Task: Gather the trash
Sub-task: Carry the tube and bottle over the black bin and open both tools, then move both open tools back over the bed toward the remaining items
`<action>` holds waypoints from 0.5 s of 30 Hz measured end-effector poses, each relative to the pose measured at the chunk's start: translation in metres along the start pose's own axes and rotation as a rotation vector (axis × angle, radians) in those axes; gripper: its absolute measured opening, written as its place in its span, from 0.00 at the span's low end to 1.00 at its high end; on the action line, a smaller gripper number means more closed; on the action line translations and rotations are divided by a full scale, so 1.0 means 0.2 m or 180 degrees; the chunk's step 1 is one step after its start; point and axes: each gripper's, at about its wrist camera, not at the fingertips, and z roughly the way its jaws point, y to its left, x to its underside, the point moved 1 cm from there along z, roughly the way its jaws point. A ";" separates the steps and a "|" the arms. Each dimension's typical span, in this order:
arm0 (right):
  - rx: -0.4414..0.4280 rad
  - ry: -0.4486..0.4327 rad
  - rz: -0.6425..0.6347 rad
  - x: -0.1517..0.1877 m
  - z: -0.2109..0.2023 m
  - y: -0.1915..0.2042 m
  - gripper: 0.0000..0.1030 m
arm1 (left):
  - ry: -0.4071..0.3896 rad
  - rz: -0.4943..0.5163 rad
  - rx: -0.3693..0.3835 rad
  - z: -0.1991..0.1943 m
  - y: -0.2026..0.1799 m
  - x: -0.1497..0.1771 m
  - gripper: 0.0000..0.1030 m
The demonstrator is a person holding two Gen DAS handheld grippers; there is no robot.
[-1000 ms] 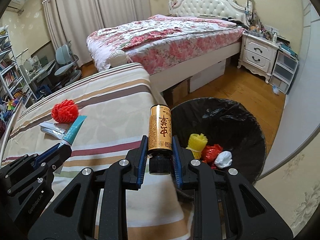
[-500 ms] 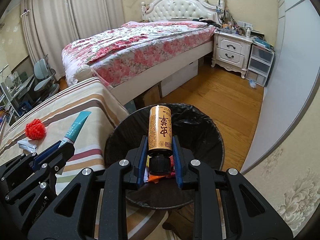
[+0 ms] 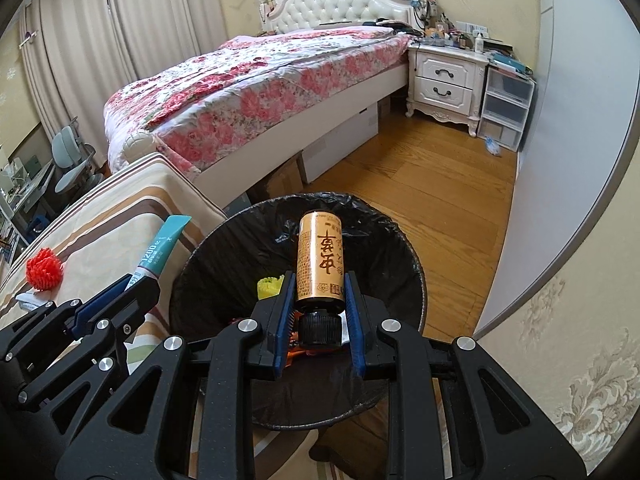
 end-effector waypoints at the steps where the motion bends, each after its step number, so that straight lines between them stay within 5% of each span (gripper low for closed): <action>1: 0.0006 0.0005 0.0013 0.00 0.01 -0.01 0.24 | 0.0025 0.0010 0.0003 0.01 -0.01 0.00 0.16; 5: 0.0048 0.0041 0.0035 0.01 0.03 -0.03 0.30 | 0.0111 0.0021 -0.0031 0.05 -0.01 0.02 0.22; 9: 0.0106 0.0032 0.0087 0.02 0.03 -0.05 0.41 | 0.0074 -0.0013 -0.0086 0.03 0.01 0.04 0.51; 15: 0.0092 0.0035 0.0090 0.03 0.02 -0.02 0.48 | 0.0020 -0.0072 -0.0194 -0.03 0.08 0.06 0.62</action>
